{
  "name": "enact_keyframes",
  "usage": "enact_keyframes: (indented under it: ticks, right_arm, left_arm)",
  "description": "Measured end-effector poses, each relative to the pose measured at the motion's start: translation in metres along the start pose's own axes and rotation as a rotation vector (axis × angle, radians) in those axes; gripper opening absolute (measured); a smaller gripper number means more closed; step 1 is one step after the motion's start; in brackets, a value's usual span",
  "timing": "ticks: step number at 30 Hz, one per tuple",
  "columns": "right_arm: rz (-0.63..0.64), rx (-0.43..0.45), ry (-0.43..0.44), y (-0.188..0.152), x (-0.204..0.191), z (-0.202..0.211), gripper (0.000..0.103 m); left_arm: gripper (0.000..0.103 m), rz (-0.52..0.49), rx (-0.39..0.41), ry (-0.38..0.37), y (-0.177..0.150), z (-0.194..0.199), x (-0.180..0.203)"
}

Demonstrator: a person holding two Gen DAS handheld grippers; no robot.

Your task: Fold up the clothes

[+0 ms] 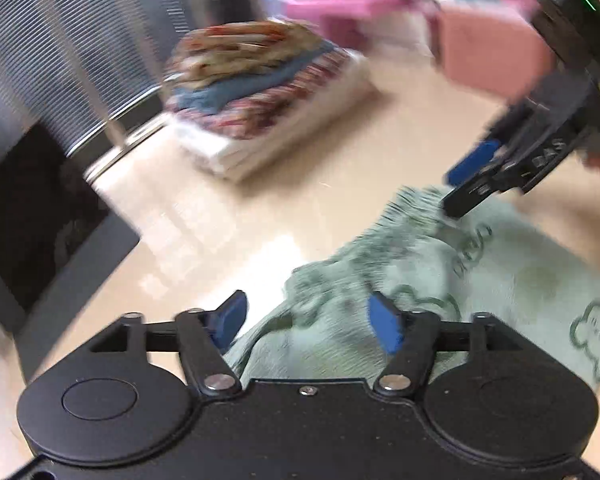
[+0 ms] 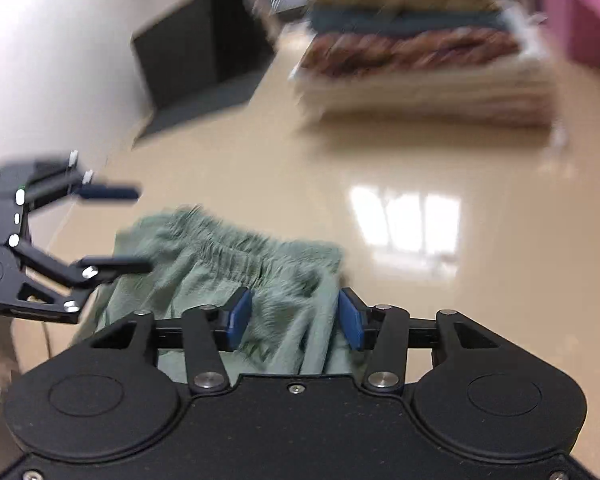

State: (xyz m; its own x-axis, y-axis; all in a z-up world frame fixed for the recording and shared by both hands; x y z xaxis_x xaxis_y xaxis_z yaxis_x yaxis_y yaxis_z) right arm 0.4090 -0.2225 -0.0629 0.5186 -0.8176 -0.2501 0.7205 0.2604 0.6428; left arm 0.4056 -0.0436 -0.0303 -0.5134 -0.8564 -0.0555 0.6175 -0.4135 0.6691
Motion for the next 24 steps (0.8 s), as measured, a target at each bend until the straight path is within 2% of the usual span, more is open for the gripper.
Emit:
enact_keyframes:
  ticks: [1,2,3,5,8,11,14,15,17,20,23,24]
  right_arm:
    - [-0.007,0.056,-0.035,0.001,0.003,0.01,0.057]
    - [0.001,0.112,-0.087,0.001,0.003,0.023,0.06]
    - [0.036,0.163,-0.138,-0.001,-0.005,0.039,0.063]
    - [0.113,0.206,-0.172,-0.004,-0.029,0.051,0.071]
    - [0.232,0.203,-0.134,-0.023,-0.099,0.056,0.075]
    - [0.401,0.157,-0.087,-0.05,-0.184,0.035,0.075]
    - [0.556,0.134,-0.091,-0.07,-0.264,-0.004,0.072]
    - [0.571,0.125,-0.106,-0.073,-0.279,-0.018,0.071]
    - [0.591,0.113,-0.135,-0.078,-0.306,-0.042,0.057]
    - [0.615,0.08,-0.204,-0.088,-0.323,-0.067,0.049]
    - [0.621,0.063,-0.294,-0.085,-0.32,-0.083,0.046]
    - [0.595,0.057,-0.289,-0.084,-0.317,-0.083,0.046]
  left_arm:
    - [0.09,0.063,0.03,0.01,-0.007,0.011,-0.013]
    - [0.094,0.123,0.058,0.017,-0.014,0.02,-0.027]
    - [0.095,0.18,0.079,0.021,-0.022,0.031,-0.041]
    - [0.098,0.284,0.084,0.028,-0.041,0.048,-0.066]
    - [0.101,0.427,0.079,0.012,-0.071,0.067,-0.091]
    - [0.101,0.518,0.085,-0.01,-0.093,0.078,-0.106]
    - [0.101,0.565,0.091,-0.009,-0.111,0.089,-0.119]
    - [0.1,0.575,0.094,-0.008,-0.117,0.093,-0.122]
    - [0.101,0.587,0.104,-0.011,-0.125,0.101,-0.127]
    - [0.101,0.596,0.115,-0.029,-0.134,0.108,-0.129]
    - [0.101,0.605,0.108,-0.055,-0.14,0.108,-0.127]
    - [0.101,0.608,0.102,-0.064,-0.142,0.106,-0.126]
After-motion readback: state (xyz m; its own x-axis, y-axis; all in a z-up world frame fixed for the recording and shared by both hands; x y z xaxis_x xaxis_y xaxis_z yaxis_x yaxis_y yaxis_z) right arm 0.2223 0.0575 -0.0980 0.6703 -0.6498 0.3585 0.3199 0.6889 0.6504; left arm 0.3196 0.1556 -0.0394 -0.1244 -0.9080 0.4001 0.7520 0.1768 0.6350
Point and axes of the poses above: each gripper's, at about its wrist camera, not at the fingertips, and z roughly against the way its jaws point, x to its right, y to its top, the point moved 9 cm from there along -z, roughly the way its jaws point, and after that the axes turned 11 degrees about z, right-handed, at the moved point
